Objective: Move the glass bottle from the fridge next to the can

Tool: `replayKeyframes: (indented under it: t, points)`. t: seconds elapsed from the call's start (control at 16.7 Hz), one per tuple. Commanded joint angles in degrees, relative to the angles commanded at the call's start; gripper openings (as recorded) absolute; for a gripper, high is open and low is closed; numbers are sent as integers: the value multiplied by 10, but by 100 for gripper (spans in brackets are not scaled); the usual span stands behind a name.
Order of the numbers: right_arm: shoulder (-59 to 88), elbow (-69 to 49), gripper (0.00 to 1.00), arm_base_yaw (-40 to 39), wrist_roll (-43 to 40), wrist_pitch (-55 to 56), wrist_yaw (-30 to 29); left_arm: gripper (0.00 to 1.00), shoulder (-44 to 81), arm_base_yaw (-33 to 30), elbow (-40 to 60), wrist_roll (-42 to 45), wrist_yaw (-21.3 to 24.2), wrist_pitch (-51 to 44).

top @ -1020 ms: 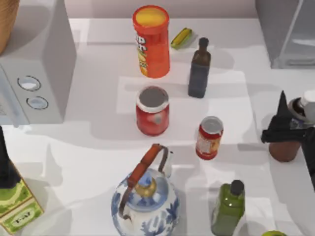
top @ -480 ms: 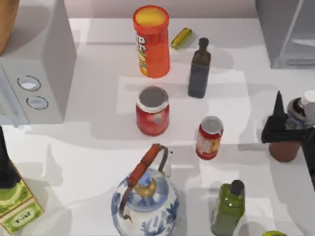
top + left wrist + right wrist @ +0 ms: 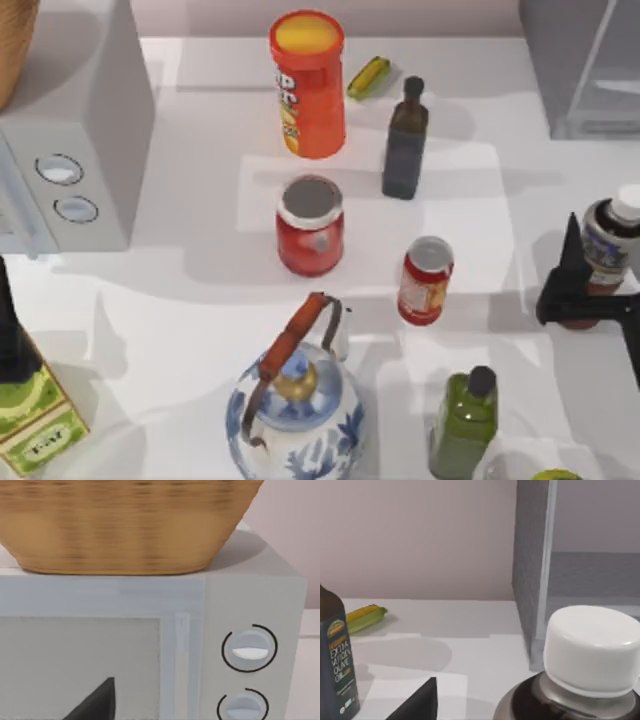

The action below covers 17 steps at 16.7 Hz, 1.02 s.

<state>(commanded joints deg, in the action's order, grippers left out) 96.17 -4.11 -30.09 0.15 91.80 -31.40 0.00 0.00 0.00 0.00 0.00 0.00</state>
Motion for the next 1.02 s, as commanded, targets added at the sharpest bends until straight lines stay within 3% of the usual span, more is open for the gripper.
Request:
replayKeyframes:
  t: [0.24, 0.48, 1.02]
  points:
    - [-15, -1, 100, 9, 0, -18, 11, 100, 0, 0, 0, 0, 0, 0]
    - [-121, 5, 100, 41, 0, -116, 66, 100, 0, 0, 0, 0, 0, 0]
    - [-546, 44, 100, 175, 9, -550, 224, 100, 0, 0, 0, 0, 0, 0]
